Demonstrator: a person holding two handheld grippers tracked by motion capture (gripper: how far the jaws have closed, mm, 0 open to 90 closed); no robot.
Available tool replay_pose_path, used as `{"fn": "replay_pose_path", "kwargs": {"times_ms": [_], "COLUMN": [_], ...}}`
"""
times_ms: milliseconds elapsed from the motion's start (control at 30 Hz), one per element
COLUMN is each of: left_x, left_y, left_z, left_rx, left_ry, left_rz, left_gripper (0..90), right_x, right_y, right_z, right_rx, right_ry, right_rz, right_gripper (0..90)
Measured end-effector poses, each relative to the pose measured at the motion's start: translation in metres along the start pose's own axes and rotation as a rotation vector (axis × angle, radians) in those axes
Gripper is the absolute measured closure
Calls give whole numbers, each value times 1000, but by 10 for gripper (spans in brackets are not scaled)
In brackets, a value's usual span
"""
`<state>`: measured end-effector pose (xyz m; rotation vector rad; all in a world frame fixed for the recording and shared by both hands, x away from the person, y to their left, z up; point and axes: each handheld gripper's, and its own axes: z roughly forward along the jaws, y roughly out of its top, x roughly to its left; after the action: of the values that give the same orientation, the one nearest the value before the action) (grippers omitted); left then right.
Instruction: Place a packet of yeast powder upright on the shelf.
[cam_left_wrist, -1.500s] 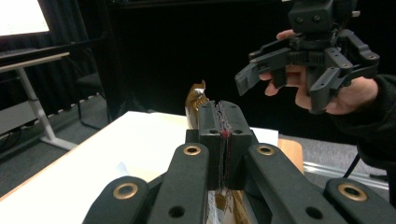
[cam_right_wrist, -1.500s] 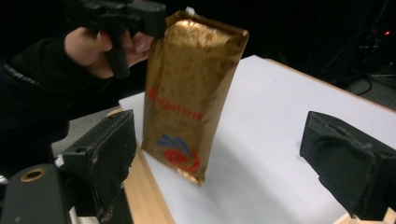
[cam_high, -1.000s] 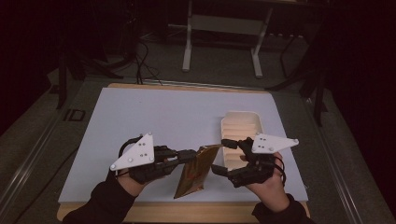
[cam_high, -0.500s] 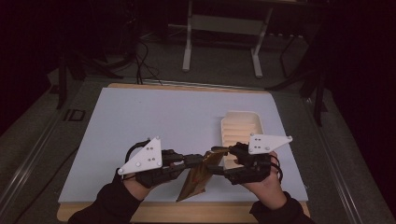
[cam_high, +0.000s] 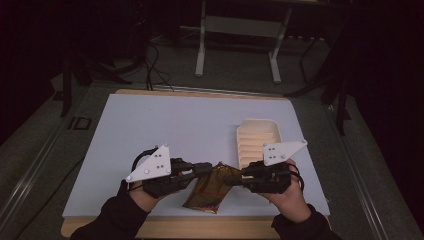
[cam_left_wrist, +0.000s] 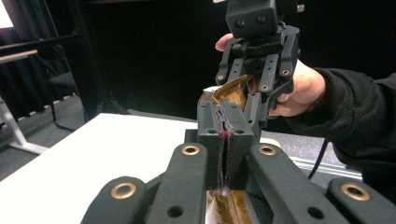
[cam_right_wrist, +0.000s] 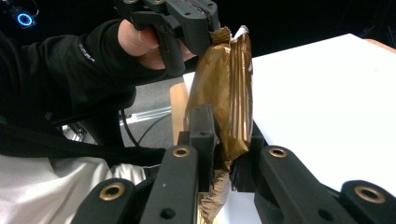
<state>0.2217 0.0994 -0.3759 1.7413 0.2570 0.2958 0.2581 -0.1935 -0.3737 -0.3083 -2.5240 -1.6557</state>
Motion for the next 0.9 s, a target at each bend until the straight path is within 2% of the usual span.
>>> {"fn": "replay_pose_path", "kwargs": {"times_ms": [100,200,233,300,367,400,467,500,633,733,833,900], "left_x": [1,2,2,3,4,5,6,7,10,11,11,11], "left_y": [0,1,1,0,-1,-4,-7,-8,-16,-23,-32,-37], "left_z": [-1,-4,-5,-8,-8,-11,-14,-15,-20,-21,-22,-24], "left_rx": [-7,-21,-30,-46,-51,-51,-63,-57,-42,-28,-2,2], "left_ry": [8,16,24,33,38,50,64,68,84,106,118,121], "left_rz": [8,-4,-5,-14,-28,-76,-84,-97,-129,-150,-181,-200], "left_gripper": [849,798,696,634,513,513,472,428,411,295,120,75], "right_x": [-1,-1,-1,-2,-2,-2,-4,-5,-8,-12,-17,-20], "right_y": [3,4,7,9,12,13,20,21,27,30,32,31], "right_z": [-1,-2,-4,-7,-9,-11,-20,-22,-31,-38,-44,-49], "right_rx": [6,9,7,4,-3,-3,-15,-17,-24,-27,-25,-34], "right_ry": [5,6,4,-4,-12,-16,-44,-52,-72,-83,-96,-101], "right_rz": [-8,-11,-20,-28,-34,-39,-56,-62,-74,-83,-85,-92], "right_gripper": [834,838,839,840,840,840,841,840,841,841,840,841]}}
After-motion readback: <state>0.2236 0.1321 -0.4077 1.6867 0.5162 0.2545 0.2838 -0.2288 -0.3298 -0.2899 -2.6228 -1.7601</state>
